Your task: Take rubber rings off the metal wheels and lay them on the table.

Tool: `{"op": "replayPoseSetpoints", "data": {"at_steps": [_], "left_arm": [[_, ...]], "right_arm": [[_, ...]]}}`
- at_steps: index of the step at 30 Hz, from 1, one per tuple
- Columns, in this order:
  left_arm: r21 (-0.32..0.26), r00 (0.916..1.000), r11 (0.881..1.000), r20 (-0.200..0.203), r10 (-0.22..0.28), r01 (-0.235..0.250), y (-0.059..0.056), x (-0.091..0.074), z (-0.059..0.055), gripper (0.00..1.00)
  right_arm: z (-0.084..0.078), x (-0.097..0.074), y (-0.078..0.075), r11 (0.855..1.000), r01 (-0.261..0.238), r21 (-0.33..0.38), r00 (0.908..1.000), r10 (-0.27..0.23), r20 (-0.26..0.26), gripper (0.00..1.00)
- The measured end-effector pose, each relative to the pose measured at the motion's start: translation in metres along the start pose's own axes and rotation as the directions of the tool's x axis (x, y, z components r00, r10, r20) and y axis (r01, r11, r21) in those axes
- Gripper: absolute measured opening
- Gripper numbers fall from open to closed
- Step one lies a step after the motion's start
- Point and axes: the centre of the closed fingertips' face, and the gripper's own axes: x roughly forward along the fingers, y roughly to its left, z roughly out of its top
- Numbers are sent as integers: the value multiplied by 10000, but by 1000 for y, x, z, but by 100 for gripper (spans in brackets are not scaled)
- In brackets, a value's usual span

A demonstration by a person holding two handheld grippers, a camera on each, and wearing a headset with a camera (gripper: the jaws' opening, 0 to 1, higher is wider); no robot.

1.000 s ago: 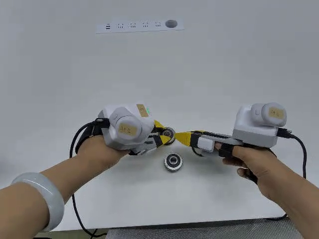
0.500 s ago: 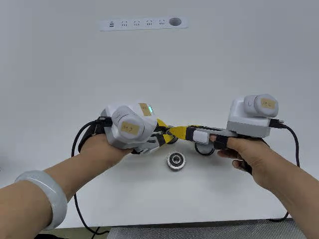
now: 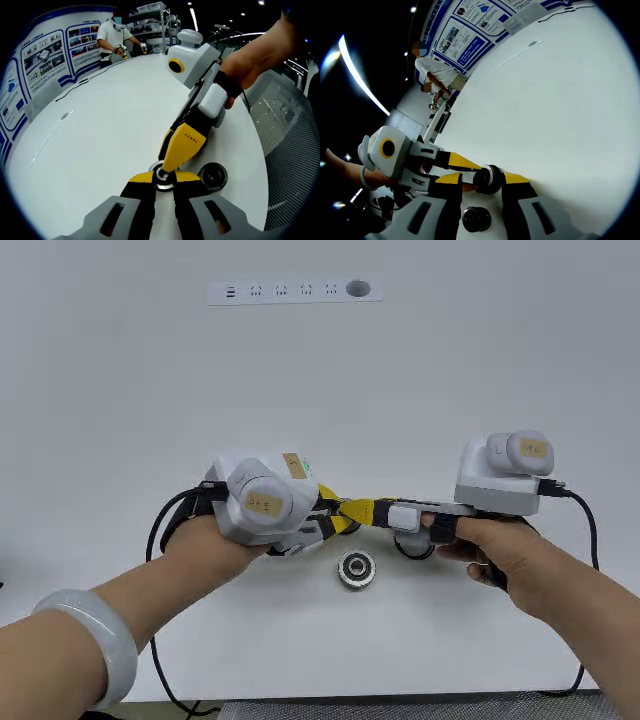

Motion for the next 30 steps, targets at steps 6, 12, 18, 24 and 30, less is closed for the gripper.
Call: {"op": "replayPoseSetpoints", "data": {"at_steps": [6,12,18,24,30], "left_arm": [[-6,10000,10000,48,-8,8,0,0,0,13],[-32,10000,10000,88,-4,4,0,0,1,13],[-49,9999,10000,114,11,-11,0,0,0,13],[-72,9999,10000,133,21,-20,0,0,0,13],[-83,9999,10000,130,20,-19,0,0,0,13]], "right_arm": [[-3,1,4,9998,-183,-10,9991,182,-389,35],[-4,0,6,9996,-256,-82,9975,250,-664,35],[-5,-2,9,9994,-342,-50,9963,337,-786,35],[-9,-4,9,9990,-453,58,9945,456,-947,35],[-10,-7,9,9989,-458,-19,9942,454,-974,33]]}}
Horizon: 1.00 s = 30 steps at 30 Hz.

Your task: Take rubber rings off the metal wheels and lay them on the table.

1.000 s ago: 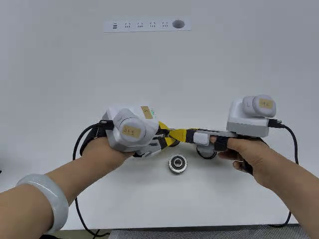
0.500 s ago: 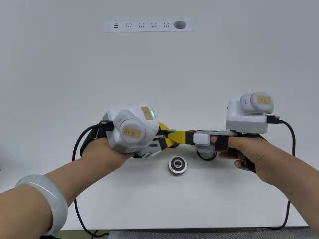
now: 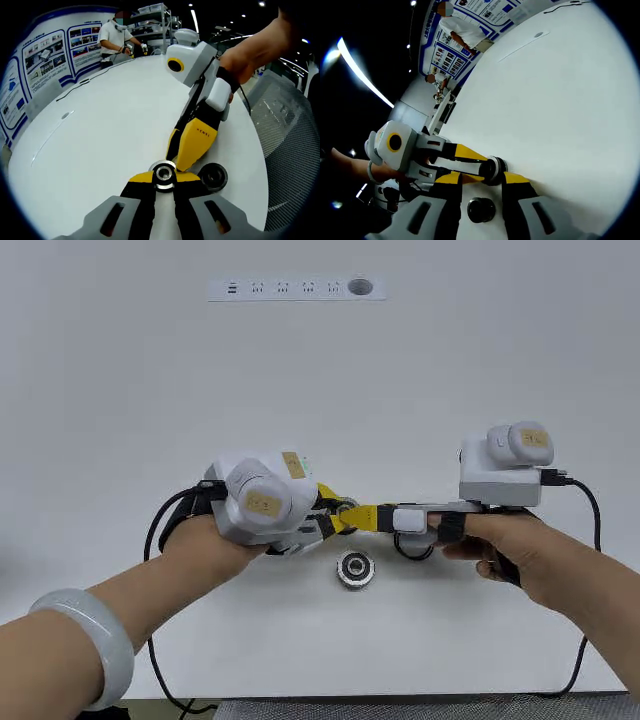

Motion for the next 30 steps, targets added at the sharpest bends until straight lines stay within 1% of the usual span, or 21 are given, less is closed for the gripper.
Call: {"op": "replayPoseSetpoints", "data": {"at_steps": [1,3,5,9,14,22,24,26,30], "left_arm": [[1,10000,10000,-5,2,-2,0,0,0,13],[4,10000,10000,-12,3,-3,0,0,0,13],[-8,10000,10000,-5,10,-10,0,0,0,13],[2,10000,10000,-5,6,-6,1,0,0,13],[-10,10000,10000,9,3,-3,1,0,-1,13],[-33,10000,10000,40,-8,9,1,0,-1,13],[-35,10000,10000,44,1,-1,1,0,-1,13],[-35,10000,10000,45,3,-3,1,0,-1,13],[-34,10000,10000,41,1,0,1,0,-1,13]], "right_arm": [[0,-1,0,10000,0,-3,10000,0,6,32],[2,-4,1,9999,-103,-10,9999,104,94,28],[2,-5,1,9999,-159,3,9998,159,147,26],[-1,-3,-1,9997,-2,-224,10000,2,1,31],[0,0,-3,9997,57,-235,10000,-55,78,37],[2,2,-3,9999,-44,-99,10000,44,75,37],[0,2,1,9997,-254,49,9997,254,-5,36],[0,2,1,9998,-208,-80,9998,209,37,38],[-3,1,2,9995,-312,101,9995,313,-34,38]]}}
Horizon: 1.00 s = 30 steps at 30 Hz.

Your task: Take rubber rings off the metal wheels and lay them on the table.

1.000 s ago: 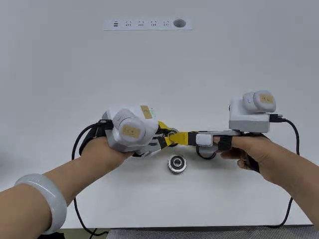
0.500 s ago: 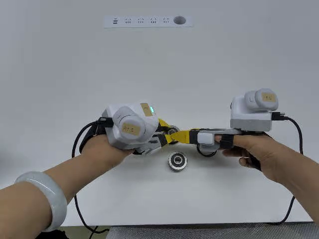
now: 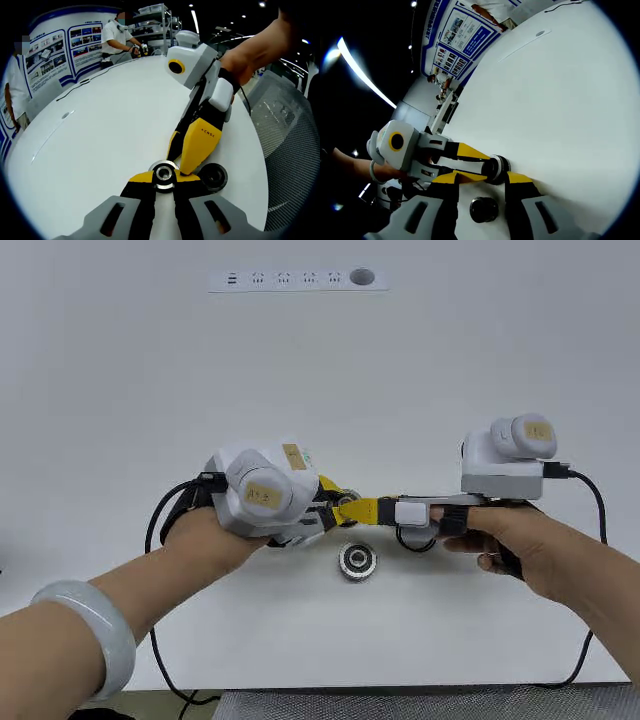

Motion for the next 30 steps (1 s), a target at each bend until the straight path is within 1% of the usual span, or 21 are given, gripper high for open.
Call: {"op": "replayPoseSetpoints", "data": {"at_steps": [1,3,10,15,18,22,28,30], "left_arm": [[-1,10000,10000,2,2,-2,0,0,0,13],[-28,10000,10000,9,2,-2,0,0,0,13],[-6,10000,10000,17,-10,10,0,0,0,13],[-2,10000,10000,17,-6,6,-1,0,1,13],[-5,10000,10000,32,-3,3,-1,0,1,13],[4,10000,10000,20,-3,3,-1,0,1,13],[16,10000,10000,21,-17,17,0,0,0,13],[18,10000,10000,22,-17,17,0,0,0,13]], "right_arm": [[-3,0,2,9999,-107,81,9998,108,-151,37],[-3,0,1,9999,-106,56,9999,106,-70,37],[-3,0,2,9999,-113,103,9999,114,-53,37],[-2,-3,3,9999,-119,45,9999,119,-47,36],[-1,-5,2,9999,-117,18,9999,117,50,33],[-1,-4,2,10000,-70,8,10000,70,62,32],[0,-3,-8,9993,356,66,9993,-356,60,21],[0,-3,-8,9990,432,85,9990,-433,59,19]]}}
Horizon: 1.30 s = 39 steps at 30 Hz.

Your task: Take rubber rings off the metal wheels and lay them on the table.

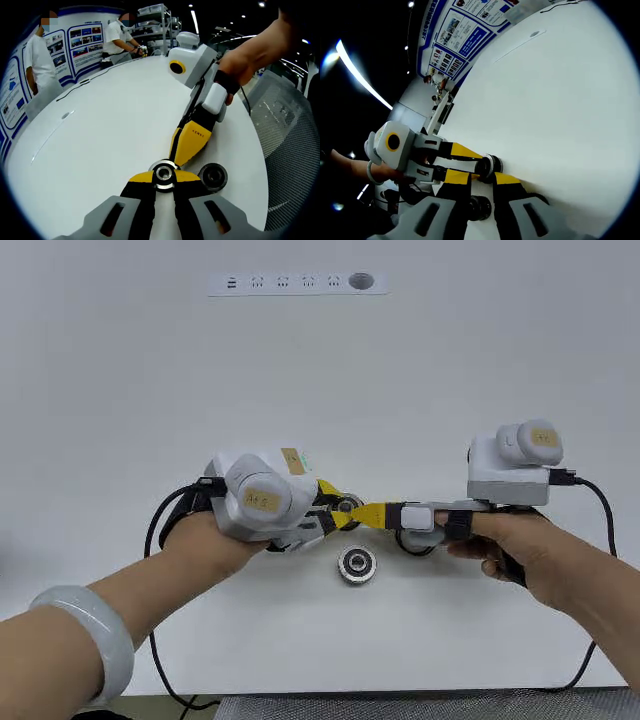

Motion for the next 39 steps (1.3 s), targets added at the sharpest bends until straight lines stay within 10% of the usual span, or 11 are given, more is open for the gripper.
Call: {"op": "replayPoseSetpoints", "data": {"at_steps": [39], "left_arm": [[-16,10000,10000,18,1,-1,-1,0,1,13]], "right_arm": [[4,0,-7,9981,594,-155,9980,-590,210,1]]}}
